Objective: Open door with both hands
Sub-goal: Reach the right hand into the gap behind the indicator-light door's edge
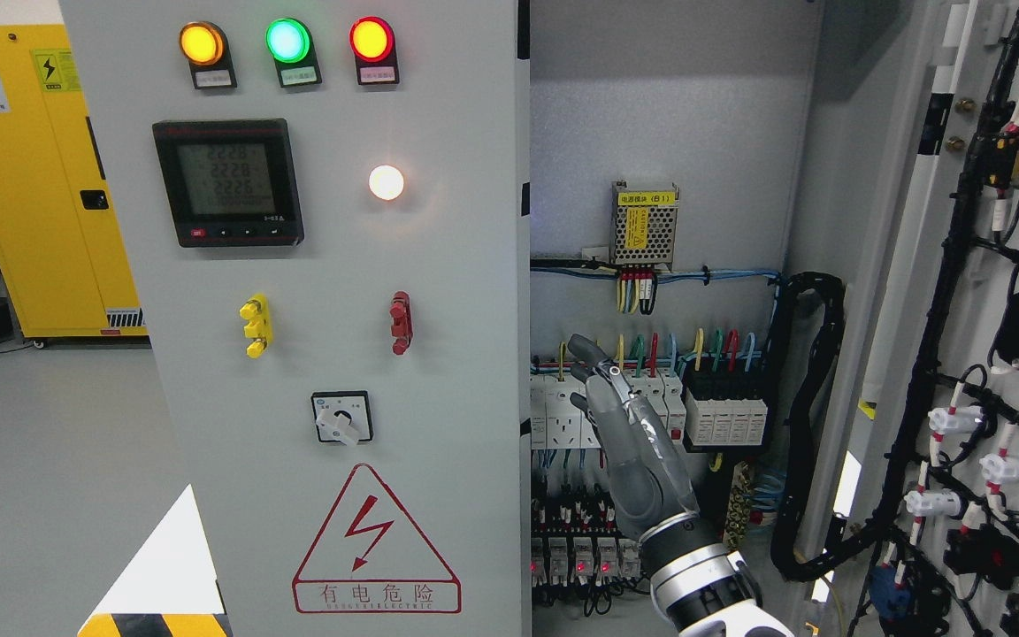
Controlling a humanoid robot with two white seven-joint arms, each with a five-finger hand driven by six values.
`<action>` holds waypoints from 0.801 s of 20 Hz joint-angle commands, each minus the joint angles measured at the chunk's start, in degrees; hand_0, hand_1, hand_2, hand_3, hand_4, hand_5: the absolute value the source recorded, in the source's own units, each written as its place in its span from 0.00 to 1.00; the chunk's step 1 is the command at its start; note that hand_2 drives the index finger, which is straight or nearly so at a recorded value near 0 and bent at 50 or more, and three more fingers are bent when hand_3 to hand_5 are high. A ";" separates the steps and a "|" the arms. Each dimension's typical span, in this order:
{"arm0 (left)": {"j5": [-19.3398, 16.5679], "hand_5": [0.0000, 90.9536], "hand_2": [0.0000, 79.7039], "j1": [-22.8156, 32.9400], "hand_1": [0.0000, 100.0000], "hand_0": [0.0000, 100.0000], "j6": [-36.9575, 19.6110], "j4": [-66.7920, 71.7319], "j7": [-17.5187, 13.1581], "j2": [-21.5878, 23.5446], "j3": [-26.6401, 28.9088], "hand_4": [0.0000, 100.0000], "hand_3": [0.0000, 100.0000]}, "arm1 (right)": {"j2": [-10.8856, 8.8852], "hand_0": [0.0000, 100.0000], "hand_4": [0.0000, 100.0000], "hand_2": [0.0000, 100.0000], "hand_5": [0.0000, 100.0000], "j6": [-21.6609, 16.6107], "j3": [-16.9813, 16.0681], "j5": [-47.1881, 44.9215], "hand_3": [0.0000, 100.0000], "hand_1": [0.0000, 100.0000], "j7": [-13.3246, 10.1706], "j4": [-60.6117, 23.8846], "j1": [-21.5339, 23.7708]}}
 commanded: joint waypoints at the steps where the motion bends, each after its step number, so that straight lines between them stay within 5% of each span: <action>1: 0.00 0.00 0.00 -1.32 0.00 0.00 0.03 0.01 0.08 -0.13 -0.05 0.00 0.00 | 1.79 0.20 0.00 0.00 0.00 1.18 -2.15 -0.03 0.00 0.12 0.07 8.08 -4.42; 11: 0.00 0.00 0.00 -1.32 0.00 0.00 0.03 0.01 0.00 -0.30 -0.05 0.00 0.00 | 1.17 0.20 0.00 0.00 0.00 4.71 -2.95 -5.39 0.00 0.12 0.34 10.10 -8.46; 14: 0.00 0.00 0.00 -1.41 0.00 0.00 0.03 -0.08 0.00 -0.39 0.04 0.00 0.00 | 1.17 0.20 0.00 0.00 0.00 6.11 -3.12 -6.27 0.00 0.12 4.80 10.37 -8.73; 16: 0.00 0.00 0.00 -1.49 0.00 0.00 0.03 -0.08 -0.09 -0.39 -0.05 0.00 0.00 | 1.17 0.20 0.00 0.00 0.00 6.46 -3.74 -6.27 0.00 0.12 5.70 10.45 -8.82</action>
